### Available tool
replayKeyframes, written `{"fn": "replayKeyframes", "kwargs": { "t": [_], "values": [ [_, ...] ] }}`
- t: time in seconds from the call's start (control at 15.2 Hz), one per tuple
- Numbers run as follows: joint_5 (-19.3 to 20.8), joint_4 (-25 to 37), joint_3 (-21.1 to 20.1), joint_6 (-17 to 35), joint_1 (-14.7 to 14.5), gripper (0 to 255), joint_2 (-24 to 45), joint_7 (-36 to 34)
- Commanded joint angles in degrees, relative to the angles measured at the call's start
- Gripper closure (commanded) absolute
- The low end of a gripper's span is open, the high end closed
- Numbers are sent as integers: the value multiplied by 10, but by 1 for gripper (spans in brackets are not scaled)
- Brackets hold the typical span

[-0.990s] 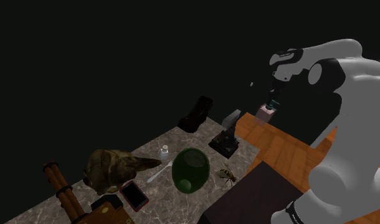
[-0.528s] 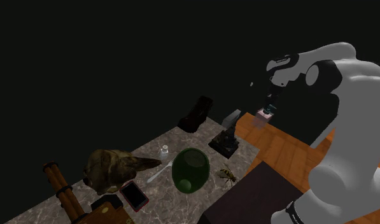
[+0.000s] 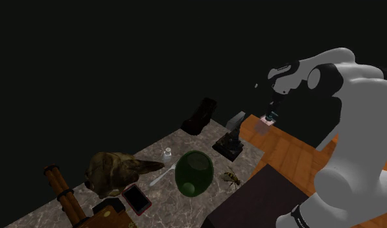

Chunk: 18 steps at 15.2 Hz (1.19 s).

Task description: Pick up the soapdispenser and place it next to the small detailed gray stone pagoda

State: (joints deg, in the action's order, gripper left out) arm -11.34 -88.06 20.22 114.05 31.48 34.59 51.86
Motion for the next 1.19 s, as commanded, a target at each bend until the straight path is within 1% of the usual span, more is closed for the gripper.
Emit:
{"fn": "replayKeyframes", "kwargs": {
  "t": [0.0, 1.12],
  "values": [
    [-3, -6, -2, 13, 0, 255, 7, 1],
    [-27, -21, -20, 101, 11, 255, 81, 13]
  ]
}}
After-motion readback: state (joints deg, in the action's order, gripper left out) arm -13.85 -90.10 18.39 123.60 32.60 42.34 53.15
